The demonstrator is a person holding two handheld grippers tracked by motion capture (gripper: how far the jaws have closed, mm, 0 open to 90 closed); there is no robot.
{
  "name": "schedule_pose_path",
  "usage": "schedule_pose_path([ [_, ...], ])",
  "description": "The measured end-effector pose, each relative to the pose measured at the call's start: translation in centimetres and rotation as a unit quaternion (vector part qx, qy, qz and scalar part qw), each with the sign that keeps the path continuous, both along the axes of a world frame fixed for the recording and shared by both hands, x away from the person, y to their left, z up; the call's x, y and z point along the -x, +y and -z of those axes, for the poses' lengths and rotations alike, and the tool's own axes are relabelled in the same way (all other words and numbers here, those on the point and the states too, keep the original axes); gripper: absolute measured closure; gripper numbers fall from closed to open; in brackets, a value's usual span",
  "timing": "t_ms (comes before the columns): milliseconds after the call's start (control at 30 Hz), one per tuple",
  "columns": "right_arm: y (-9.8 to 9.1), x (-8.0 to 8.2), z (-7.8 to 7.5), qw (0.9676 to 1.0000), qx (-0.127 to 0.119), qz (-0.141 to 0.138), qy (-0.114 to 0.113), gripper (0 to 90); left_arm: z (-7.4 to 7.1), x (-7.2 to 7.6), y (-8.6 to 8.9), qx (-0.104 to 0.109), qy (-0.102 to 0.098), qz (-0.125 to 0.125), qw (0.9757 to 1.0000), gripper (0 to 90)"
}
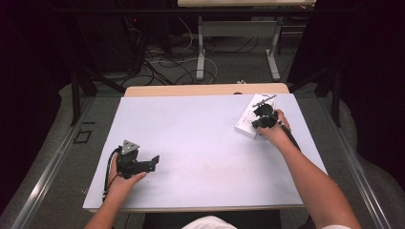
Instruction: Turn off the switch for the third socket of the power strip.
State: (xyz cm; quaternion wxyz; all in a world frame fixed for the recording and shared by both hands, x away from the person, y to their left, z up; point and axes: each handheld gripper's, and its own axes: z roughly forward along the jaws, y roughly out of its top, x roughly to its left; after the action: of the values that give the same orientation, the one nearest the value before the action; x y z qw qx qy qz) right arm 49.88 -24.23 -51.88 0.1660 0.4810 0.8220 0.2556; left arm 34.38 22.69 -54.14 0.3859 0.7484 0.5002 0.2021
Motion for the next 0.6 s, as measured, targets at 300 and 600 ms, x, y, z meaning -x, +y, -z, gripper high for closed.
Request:
schedule_pose_path([
  [300,0.19,-0.02,0.08,1.0,-0.007,0.002,-0.005,81.6,0.1,-0.05,0.05,0.0,0.002,-0.003,1.0,5.3],
  [600,0.02,0.03,-0.23,0.9998,-0.009,-0.001,-0.015,68.4,0.07,-0.03,0.13,0.002,0.003,-0.004,1.0,5.3],
])
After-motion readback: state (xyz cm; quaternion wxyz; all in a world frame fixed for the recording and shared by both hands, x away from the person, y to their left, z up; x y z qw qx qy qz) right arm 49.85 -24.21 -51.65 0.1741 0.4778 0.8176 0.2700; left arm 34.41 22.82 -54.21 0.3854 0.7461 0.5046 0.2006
